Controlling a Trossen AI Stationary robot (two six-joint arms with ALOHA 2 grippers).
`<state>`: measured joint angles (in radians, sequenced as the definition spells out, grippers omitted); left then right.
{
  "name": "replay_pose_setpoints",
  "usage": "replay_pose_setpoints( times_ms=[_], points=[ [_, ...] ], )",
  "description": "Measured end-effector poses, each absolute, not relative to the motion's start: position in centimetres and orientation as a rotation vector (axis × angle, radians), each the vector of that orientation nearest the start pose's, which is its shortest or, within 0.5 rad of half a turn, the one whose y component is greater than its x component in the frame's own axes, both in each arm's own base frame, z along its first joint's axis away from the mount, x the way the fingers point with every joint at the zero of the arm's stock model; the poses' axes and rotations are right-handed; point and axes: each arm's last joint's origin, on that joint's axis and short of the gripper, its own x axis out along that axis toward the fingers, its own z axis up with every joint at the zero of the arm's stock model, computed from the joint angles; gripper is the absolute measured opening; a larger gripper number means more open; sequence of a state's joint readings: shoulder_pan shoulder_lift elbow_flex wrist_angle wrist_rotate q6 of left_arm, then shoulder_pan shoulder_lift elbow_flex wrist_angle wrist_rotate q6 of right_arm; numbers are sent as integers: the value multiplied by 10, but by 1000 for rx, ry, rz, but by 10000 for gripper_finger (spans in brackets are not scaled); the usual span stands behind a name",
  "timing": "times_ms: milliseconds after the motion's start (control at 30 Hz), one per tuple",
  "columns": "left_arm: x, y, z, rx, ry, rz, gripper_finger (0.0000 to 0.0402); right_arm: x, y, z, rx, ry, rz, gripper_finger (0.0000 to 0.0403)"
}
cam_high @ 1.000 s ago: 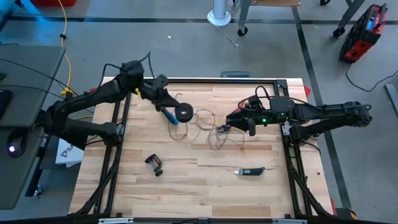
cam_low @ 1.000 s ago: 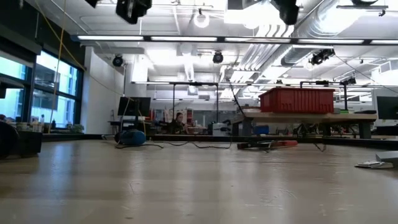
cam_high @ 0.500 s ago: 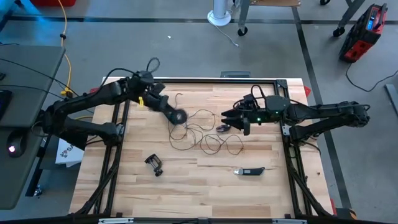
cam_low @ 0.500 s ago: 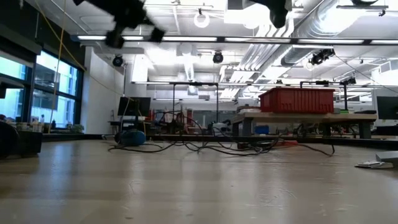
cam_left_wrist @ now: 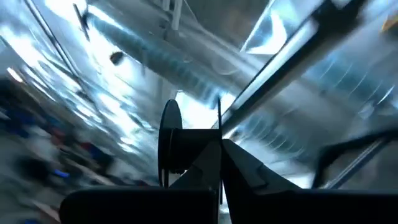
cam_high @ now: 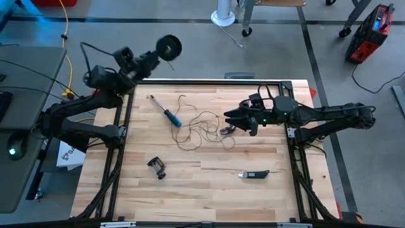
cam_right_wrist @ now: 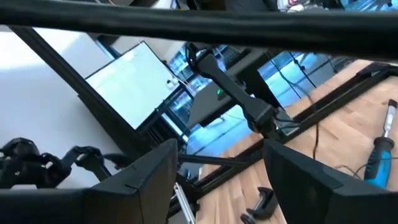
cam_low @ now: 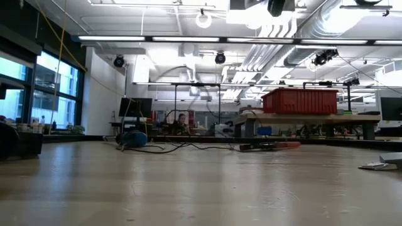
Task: Coil cords
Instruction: Coil the black wire onto the black spool
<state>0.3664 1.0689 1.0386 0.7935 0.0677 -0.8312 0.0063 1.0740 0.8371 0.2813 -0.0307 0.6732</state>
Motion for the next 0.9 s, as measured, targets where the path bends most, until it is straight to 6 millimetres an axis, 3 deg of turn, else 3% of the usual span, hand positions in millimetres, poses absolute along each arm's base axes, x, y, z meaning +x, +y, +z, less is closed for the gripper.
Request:
replay_pose_setpoints(
  times_ms=[167, 600, 733, 900],
  points=[
    [204, 58, 450, -836, -629, -329, 0, 243, 3, 340, 672, -26, 53, 231],
    [233, 23, 430, -1164, -356, -436, 0, 243, 2, 340, 644, -26, 45, 231],
    [247, 17, 425, -1252, -409, -430, 0, 243, 2, 341, 635, -41, 27, 231],
    [266, 10, 416, -1481, -689, -224, 0, 244, 0, 344, 625, -93, -20, 231]
  ],
)
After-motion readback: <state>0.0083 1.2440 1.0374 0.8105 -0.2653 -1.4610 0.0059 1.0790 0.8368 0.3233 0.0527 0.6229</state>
